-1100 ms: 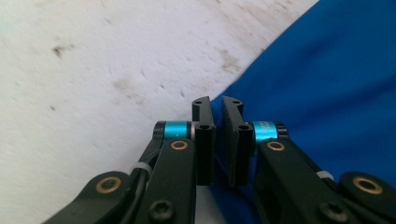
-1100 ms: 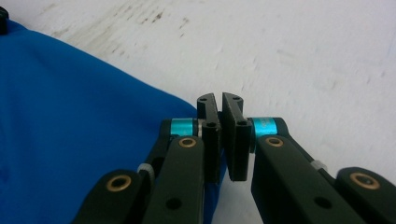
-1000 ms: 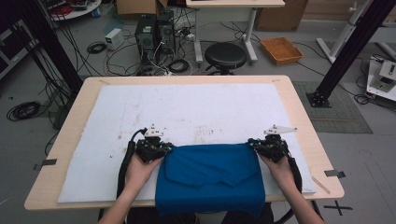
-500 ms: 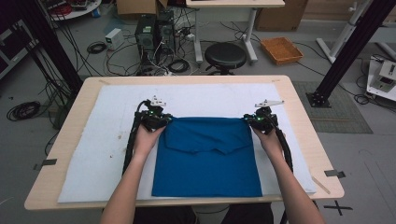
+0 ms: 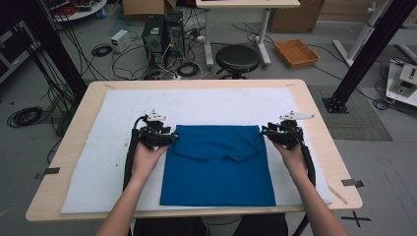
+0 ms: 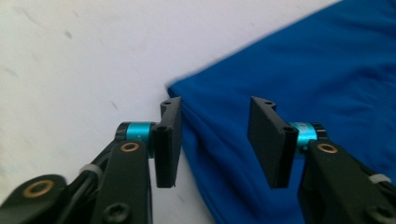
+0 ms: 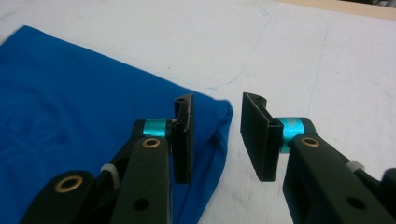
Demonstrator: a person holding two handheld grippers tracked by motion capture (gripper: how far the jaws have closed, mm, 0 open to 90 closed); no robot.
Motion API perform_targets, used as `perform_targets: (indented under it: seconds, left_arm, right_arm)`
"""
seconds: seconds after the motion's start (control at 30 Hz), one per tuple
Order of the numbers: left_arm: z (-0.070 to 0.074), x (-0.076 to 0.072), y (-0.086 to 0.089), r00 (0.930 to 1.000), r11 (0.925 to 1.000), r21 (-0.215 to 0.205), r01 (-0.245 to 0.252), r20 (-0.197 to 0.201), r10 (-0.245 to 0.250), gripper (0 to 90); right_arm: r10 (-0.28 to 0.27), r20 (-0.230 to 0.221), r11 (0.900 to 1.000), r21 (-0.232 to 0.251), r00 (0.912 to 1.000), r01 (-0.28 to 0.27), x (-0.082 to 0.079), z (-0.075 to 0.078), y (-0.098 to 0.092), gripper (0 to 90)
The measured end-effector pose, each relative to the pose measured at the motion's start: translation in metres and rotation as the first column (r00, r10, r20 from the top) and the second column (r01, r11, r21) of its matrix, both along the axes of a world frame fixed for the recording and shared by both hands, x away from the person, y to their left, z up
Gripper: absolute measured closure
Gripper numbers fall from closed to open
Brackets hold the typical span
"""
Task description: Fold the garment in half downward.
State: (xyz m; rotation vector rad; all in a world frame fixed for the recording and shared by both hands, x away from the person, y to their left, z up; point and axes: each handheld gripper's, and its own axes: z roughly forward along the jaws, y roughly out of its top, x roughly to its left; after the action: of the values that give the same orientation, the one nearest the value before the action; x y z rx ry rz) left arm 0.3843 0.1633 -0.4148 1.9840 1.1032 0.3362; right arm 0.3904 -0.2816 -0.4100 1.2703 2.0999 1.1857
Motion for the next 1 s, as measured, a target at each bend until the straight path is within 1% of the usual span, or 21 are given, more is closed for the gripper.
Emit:
perform_targets:
  seconds: [0.07,0.1,0.17,0.23,0.3,0.33,0.4,0.47,0.5,0.6,0.67,0.77,0.8,0.93,1.0]
  left_arm:
    - [-0.004,-0.008,0.001,0.9994,1.0,-0.008,-0.004,-0.035,0.003,54.2]
    - [-0.007,-0.011,0.001,0.9987,0.9997,-0.025,-0.009,-0.051,0.008,54.1]
    - [-0.012,-0.014,0.001,0.9958,0.999,-0.04,-0.018,-0.09,0.014,54.5]
    - [-0.015,-0.016,-0.001,0.9942,0.9991,-0.033,-0.025,-0.105,0.022,55.7]
    - [-0.017,-0.016,-0.003,0.9937,0.9991,-0.033,-0.027,-0.11,0.023,57.8]
    - [-0.017,-0.016,-0.004,0.9934,0.9991,-0.032,-0.028,-0.112,0.024,60.1]
    - [-0.018,-0.015,-0.006,0.9919,0.9987,-0.029,-0.041,-0.122,0.037,61.7]
    - [-0.02,-0.014,-0.007,0.9891,0.9986,-0.021,-0.049,-0.14,0.046,63.3]
    - [-0.021,-0.014,-0.008,0.9887,0.9986,-0.022,-0.049,-0.143,0.045,64.3]
    - [-0.021,-0.014,-0.01,0.9893,0.9991,-0.008,-0.041,-0.141,0.04,68.4]
    - [-0.021,-0.015,-0.012,0.9908,0.9993,0.002,-0.037,-0.13,0.037,74.1]
    - [-0.019,-0.016,-0.013,0.9933,0.9994,0.005,-0.034,-0.11,0.034,83.4]
    - [-0.019,-0.016,-0.013,0.9938,0.9994,0.004,-0.034,-0.105,0.035,85.3]
    - [-0.019,-0.016,-0.014,0.9946,0.9997,0.007,-0.025,-0.101,0.025,87.4]
    - [-0.019,-0.016,-0.014,0.995,0.9998,0.007,-0.017,-0.099,0.017,87.7]
  right_arm:
    - [0.006,-0.008,1.0,0.014,0.9999,-0.006,-0.011,0.0,-0.002,63.9]
    - [0.003,-0.011,1.0,0.02,0.9999,-0.003,-0.017,-0.001,-0.002,62.9]
    - [-0.004,-0.024,1.0,0.031,0.9997,0.004,-0.027,-0.005,-0.004,62.2]
    - [-0.018,-0.054,0.999,0.046,0.9984,0.02,-0.033,-0.011,-0.005,58.8]
    - [-0.028,-0.088,0.997,0.063,0.9957,0.033,-0.036,-0.015,-0.006,58.6]
    - [-0.028,-0.096,0.997,0.07,0.995,0.035,-0.037,-0.017,-0.007,58.5]
    - [-0.03,-0.093,0.997,0.07,0.9952,0.037,-0.038,-0.019,-0.008,58.5]
    - [-0.032,-0.094,0.996,0.074,0.9951,0.039,-0.038,-0.02,-0.009,57.5]
    - [-0.036,-0.097,0.996,0.078,0.9947,0.044,-0.038,-0.021,-0.01,57.4]
    - [-0.038,-0.104,0.996,0.081,0.9939,0.047,-0.038,-0.023,-0.011,58.3]
    - [-0.033,-0.107,0.996,0.079,0.9937,0.042,-0.038,-0.024,-0.01,60.9]
    - [-0.02,-0.105,0.997,0.069,0.9943,0.027,-0.04,-0.024,-0.008,66.3]
    - [-0.019,-0.106,0.997,0.068,0.9941,0.026,-0.04,-0.024,-0.007,66.7]
    - [-0.012,-0.128,0.997,0.072,0.9916,0.022,-0.036,-0.024,-0.004,66.7]
    - [-0.008,-0.14,0.998,0.062,0.9901,0.016,-0.034,-0.026,0.0,66.7]
